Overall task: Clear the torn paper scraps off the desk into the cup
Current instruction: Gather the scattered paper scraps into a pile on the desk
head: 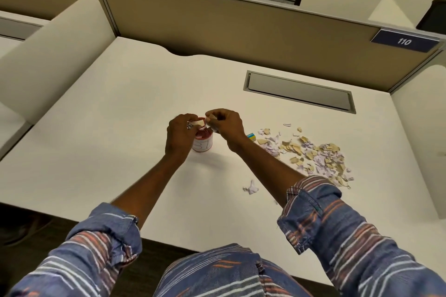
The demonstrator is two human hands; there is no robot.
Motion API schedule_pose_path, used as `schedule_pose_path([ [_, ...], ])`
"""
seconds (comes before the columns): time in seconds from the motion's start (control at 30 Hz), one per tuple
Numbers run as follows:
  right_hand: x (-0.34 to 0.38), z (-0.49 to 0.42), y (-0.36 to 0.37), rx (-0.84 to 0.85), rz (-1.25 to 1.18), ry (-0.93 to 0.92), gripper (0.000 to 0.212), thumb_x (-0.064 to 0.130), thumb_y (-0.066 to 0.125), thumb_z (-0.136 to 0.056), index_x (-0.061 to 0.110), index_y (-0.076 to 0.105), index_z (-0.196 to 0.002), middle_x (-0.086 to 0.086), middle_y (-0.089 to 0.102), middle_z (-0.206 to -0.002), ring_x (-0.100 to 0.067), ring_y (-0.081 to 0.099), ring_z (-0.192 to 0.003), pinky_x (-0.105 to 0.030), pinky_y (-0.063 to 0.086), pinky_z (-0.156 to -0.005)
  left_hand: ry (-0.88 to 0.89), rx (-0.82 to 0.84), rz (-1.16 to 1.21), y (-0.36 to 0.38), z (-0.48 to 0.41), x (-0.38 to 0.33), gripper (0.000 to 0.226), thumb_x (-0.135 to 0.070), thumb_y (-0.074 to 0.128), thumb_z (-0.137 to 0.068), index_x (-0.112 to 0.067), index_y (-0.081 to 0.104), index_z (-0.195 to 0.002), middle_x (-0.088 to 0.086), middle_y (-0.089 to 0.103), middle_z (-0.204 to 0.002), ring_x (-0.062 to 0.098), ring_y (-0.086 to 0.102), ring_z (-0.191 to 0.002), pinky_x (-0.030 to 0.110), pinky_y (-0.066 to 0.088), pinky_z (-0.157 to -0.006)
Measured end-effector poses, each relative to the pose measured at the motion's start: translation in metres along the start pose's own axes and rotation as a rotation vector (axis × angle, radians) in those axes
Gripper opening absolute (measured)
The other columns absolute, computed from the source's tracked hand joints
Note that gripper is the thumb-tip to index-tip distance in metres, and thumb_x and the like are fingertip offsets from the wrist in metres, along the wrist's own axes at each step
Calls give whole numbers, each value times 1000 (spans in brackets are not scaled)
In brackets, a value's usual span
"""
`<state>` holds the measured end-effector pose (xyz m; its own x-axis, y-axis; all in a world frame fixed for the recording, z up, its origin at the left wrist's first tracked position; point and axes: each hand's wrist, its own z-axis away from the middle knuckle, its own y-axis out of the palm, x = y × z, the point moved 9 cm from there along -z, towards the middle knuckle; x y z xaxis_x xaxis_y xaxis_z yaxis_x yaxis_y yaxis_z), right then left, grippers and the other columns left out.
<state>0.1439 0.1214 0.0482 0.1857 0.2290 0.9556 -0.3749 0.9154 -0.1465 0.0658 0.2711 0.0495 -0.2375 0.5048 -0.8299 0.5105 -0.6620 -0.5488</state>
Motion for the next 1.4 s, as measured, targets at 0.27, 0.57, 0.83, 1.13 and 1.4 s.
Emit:
schedule_pose_path([
  [0.27,-1,-18,16,6,122,66,20,6,68,-89,4,72,-108,-14,72,-112,-28,69,-104,-47,59,-94,-30,7,10,-1,-9,-3,35,-11,59,-91,-18,65,-125,4,71,-113,16,67,-101,26,54,-86],
  [0.57,0,-21,31,86,191,94,33,5,56,-89,7,67,-120,-13,67,-123,-28,64,-115,-47,56,-98,-31,68,36,4,-14,2,44,-2,49,-93,-25,61,-129,4,71,-113,17,67,-104,25,53,-86],
  [0.83,1,-18,28,103,228,36,42,-9,55,-86,5,64,-125,-12,63,-131,-24,57,-126,-45,54,-101,20,89,90,7,-16,4,43,-1,53,-90,-24,63,-125,3,73,-110,15,69,-100,33,58,-88],
  [1.13,7,-1,-8,-98,359,-174,21,2,65,-87,11,74,-104,-5,76,-106,-16,71,-96,-28,57,-87,97,56,86,10,-10,-4,34,-7,54,-90,-23,68,-116,-6,70,-110,8,65,-104,30,55,-94],
  [1.4,-73,59,-58,-31,793,-261,20,20,59,-98,10,70,-112,-6,71,-115,-23,65,-110,-36,49,-97,380,163,115,65,50,-39,19,-12,61,-94,-13,70,-110,-3,70,-105,11,64,-97,33,54,-86],
])
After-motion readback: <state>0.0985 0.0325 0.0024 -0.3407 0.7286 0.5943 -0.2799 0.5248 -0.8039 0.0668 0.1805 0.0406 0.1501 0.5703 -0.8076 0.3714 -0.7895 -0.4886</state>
